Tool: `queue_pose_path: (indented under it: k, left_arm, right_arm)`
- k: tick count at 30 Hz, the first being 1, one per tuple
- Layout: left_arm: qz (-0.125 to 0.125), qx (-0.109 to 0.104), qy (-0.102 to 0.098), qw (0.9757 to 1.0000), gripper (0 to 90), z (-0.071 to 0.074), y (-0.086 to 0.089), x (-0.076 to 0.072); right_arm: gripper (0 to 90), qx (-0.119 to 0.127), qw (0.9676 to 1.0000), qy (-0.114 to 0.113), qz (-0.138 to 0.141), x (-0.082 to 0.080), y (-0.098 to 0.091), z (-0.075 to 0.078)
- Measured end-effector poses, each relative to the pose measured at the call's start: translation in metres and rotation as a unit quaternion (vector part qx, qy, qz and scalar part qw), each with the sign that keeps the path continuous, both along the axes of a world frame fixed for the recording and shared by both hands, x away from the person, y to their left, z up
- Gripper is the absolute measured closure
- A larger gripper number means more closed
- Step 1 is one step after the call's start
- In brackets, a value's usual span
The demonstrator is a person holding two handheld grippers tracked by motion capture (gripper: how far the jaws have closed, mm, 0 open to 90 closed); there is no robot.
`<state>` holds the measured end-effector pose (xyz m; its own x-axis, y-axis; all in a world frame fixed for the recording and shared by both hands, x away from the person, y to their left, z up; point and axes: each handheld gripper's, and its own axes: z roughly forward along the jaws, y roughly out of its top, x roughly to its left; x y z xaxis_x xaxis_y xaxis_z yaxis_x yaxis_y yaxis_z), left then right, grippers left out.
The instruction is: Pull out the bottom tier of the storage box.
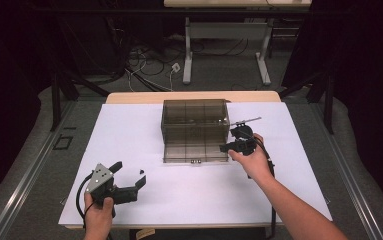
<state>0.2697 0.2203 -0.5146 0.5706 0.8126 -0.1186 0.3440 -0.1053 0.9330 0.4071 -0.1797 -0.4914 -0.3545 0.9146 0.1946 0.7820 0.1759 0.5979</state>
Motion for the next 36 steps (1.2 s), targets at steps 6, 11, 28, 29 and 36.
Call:
queue_pose_path:
  k: [6,11,28,29,36]
  left_arm:
    - [0.000,0.000,0.001,1.0000,0.6,0.000,-0.001,0.001]
    - [-0.001,0.005,0.002,1.0000,0.5,-0.001,-0.003,0.003]
    - [0.005,0.010,0.016,0.9998,0.6,-0.005,-0.006,0.014]
    - [0.006,0.012,0.016,0.9998,0.6,-0.005,-0.007,0.015]
    - [0.008,0.030,0.023,0.9992,0.6,-0.006,-0.013,0.018]
  right_arm:
    - [44.5,-0.010,0.9984,-0.048,0.030,-0.006,-0.002,0.003]
    - [42.5,-0.019,0.9960,-0.073,0.048,-0.013,-0.006,0.007]
    - [36.2,0.026,0.9823,-0.168,0.078,-0.045,-0.037,0.014]
    - [36.6,0.030,0.9813,-0.175,0.075,-0.048,-0.038,0.014]
    - [32.3,0.053,0.9759,-0.198,0.074,-0.064,-0.050,0.015]
